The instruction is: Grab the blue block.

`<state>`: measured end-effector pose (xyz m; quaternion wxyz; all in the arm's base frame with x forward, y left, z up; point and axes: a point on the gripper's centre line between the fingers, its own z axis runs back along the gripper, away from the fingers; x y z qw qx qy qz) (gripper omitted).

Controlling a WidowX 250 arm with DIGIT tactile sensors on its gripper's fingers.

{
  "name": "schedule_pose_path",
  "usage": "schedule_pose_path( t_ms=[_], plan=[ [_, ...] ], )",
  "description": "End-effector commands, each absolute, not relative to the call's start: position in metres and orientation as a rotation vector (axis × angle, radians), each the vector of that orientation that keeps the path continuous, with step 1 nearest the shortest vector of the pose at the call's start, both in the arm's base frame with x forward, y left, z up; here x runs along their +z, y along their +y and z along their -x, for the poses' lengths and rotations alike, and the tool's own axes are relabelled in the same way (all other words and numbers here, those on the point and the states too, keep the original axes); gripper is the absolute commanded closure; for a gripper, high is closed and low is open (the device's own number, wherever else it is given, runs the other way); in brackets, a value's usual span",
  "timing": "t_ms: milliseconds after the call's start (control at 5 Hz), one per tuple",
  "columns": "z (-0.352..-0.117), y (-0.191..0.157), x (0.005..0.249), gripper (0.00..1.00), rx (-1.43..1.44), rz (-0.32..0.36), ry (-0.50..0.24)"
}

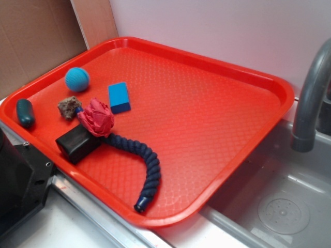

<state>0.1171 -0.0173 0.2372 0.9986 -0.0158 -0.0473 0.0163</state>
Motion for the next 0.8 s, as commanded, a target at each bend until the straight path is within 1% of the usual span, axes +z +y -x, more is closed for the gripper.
schedule_pose_path(
  t_ms=[0,200,400,600],
  plan=[
    [-0.117,-0.017,0.237,0.0,0.033,0.032,-0.095],
    [-0.163,-0.011,0.208,0.0,0.281,-0.008,-0.098],
    [-0.195,-0.002,0.182,0.0,0.531,0.001,-0.146],
    [-0.218,0.016,0.14,0.0,0.724,-0.018,-0.113]
  ],
)
